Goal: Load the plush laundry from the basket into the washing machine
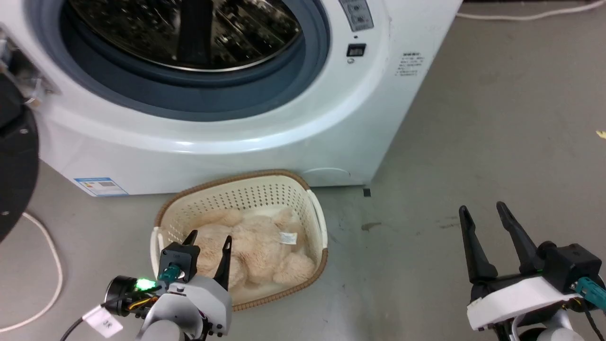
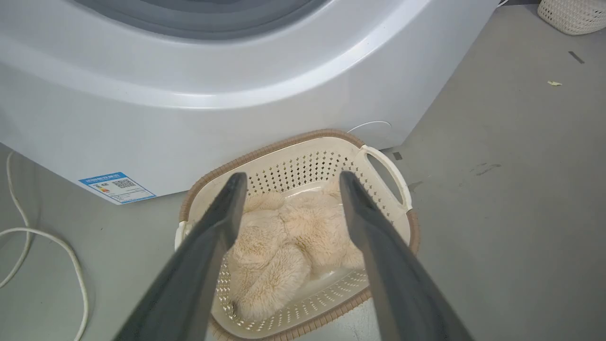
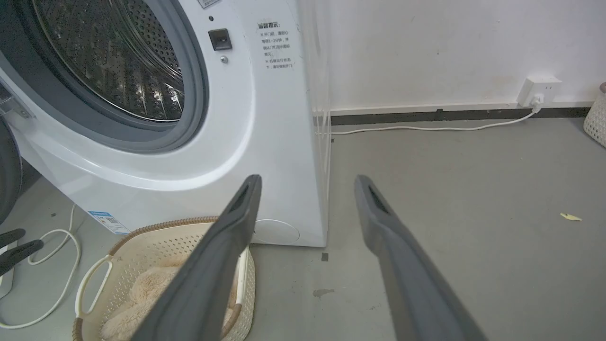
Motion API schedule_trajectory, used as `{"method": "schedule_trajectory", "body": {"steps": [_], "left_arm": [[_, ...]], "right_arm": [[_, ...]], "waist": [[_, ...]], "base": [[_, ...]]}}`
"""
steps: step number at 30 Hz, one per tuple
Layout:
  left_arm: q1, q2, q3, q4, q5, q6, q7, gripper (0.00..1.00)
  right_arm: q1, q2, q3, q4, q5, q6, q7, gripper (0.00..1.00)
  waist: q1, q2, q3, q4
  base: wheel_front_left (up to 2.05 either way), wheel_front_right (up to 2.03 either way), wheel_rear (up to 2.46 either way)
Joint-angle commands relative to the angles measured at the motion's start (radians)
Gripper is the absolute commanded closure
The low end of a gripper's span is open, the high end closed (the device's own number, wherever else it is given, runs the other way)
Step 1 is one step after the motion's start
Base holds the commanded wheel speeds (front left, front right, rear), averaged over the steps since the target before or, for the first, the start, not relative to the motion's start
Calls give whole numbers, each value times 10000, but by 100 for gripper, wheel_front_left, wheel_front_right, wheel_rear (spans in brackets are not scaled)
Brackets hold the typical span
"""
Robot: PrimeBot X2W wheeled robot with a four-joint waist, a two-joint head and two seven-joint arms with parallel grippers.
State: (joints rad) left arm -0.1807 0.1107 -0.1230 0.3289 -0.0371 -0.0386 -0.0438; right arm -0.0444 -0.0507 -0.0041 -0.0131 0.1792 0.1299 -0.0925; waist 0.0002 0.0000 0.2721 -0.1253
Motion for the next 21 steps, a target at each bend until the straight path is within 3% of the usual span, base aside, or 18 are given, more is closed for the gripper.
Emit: {"method": "schedule_trajectory", "body": {"steps": [1,12,21], "left_arm": [[-265,121,-70,295,-49,-72,42,0],[-1253,685,-708,1560,-174,-255,181,0],[-2057,1288,-1714,2306,-898,-352,335,0]], "right_arm": [[-216,2,47,-62,153,4,-115,0],[-495,3,250,-88,817,5,-344,0],[-784,3,412,-49,1356,5,-532,0]], "waist": [[-2,0,227,-179],[-2,0,1176,-794],[-2,0,1978,-1308]], "base": [[0,0,0],[0,0,0],[0,0,0]]}}
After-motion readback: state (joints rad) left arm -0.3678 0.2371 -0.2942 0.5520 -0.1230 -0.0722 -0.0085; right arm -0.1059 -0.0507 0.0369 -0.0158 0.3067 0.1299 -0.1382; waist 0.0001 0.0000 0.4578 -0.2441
